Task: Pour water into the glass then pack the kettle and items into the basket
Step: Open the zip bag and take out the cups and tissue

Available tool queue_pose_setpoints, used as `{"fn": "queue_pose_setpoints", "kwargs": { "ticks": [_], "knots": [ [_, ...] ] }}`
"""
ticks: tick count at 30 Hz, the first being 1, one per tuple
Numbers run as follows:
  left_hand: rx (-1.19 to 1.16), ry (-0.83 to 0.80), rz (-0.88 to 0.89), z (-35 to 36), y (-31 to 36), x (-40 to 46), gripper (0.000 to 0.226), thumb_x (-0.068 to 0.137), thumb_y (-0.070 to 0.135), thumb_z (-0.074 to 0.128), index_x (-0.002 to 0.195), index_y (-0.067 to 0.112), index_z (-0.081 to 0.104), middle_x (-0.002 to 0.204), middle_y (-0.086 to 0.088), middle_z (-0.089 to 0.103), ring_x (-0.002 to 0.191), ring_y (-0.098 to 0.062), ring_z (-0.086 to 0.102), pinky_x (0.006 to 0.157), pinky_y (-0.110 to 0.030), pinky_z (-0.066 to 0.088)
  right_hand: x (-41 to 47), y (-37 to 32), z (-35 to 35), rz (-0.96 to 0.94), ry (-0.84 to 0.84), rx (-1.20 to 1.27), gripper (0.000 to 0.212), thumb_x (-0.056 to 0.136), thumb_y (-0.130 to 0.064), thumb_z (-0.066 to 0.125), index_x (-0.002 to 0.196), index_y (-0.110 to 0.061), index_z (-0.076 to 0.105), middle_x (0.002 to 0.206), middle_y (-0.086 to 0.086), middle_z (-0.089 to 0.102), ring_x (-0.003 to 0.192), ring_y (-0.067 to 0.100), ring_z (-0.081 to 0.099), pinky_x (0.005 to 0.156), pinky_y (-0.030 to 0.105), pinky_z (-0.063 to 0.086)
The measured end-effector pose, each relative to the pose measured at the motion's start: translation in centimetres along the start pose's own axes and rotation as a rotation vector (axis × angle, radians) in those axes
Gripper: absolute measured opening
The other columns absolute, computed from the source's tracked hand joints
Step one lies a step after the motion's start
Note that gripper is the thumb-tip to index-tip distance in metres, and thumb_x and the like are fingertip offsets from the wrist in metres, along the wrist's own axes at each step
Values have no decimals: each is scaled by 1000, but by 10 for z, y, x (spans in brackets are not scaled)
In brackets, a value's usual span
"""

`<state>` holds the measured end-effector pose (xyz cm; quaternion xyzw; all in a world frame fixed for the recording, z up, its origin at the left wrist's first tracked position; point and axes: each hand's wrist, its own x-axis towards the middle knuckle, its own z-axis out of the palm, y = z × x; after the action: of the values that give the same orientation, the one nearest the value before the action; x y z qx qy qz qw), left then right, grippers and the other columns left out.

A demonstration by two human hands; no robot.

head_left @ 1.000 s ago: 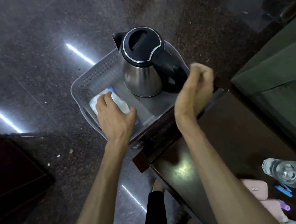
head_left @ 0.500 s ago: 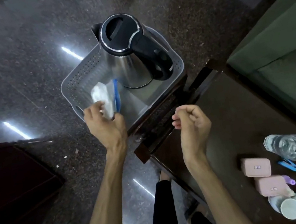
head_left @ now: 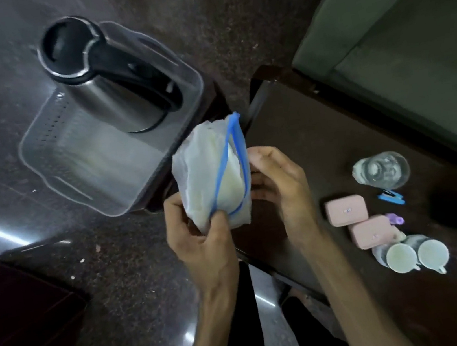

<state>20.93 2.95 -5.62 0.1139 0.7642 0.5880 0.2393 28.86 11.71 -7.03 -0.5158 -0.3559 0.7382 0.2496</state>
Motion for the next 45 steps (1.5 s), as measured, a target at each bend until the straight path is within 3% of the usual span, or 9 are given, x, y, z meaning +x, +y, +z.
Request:
{"fn": "queue_pose_setpoints", "kwargs": {
  "ticks": [6,10,17,23,31,34,37,40,45],
  "knots": [
    [87,-322,-85,41,-16,-45,32,73,1,58,103,12,57,89,-1,65,75,-7,62,65,-18,51,-36,20,-92,24,235,-58,23,92,-21,75,112,-11,71,106,8,81,102,29,77,85,38,63],
    [220,-446,-57,69,-25,-73,58,74,8,64,131,12,51,121,-4,62,108,-14,65,89,-32,56,-54,37,-140,65,394,25,14,97,-2,64,95,-11,75,82,-5,79,78,9,75,67,19,59],
    [582,-563,364,109,-43,-120,69,64,16,79,130,12,57,136,-3,48,124,-19,52,102,-49,49,-84,62,-208,76,455,150,36,97,-2,59,76,-26,77,78,-7,78,71,4,73,65,18,60],
    [568,-582,402,129,-79,-155,15,73,4,73,84,12,67,87,3,62,80,-15,62,70,-36,54,-101,96,-248,185,489,193,28,99,-4,60,86,-22,76,81,-6,80,73,5,76,66,20,61],
    [474,-662,435,137,-125,-210,18,77,5,71,77,16,57,72,11,55,66,-9,53,66,-14,42,-128,118,-270,86,1023,-265,19,75,-21,75,82,-28,59,63,-10,61,57,5,57,60,20,45],
    [474,-672,439,140,-135,-225,17,80,9,72,76,14,56,71,8,55,66,-6,51,66,-16,43,-137,109,-276,-97,906,-109,15,74,-17,72,72,-30,64,59,-10,63,55,6,59,59,21,53],
    [478,-668,420,142,-141,-232,19,83,8,73,79,14,55,69,7,55,63,-9,50,61,-23,45,-130,103,-282,77,596,184,7,80,-8,66,82,-10,72,73,4,70,73,19,67,76,36,59],
    [487,-666,408,142,-143,-235,15,87,15,68,82,18,54,66,11,49,59,-6,47,56,-19,41,-119,101,-288,211,422,272,23,90,0,57,75,-11,72,77,11,68,76,17,66,72,25,55],
    [463,-671,400,144,-146,-238,14,88,12,61,83,18,49,71,7,49,63,-8,47,57,-14,39,-107,108,-286,285,531,124,22,88,-4,58,100,-11,74,81,0,78,75,9,75,71,28,63]
  ]
}}
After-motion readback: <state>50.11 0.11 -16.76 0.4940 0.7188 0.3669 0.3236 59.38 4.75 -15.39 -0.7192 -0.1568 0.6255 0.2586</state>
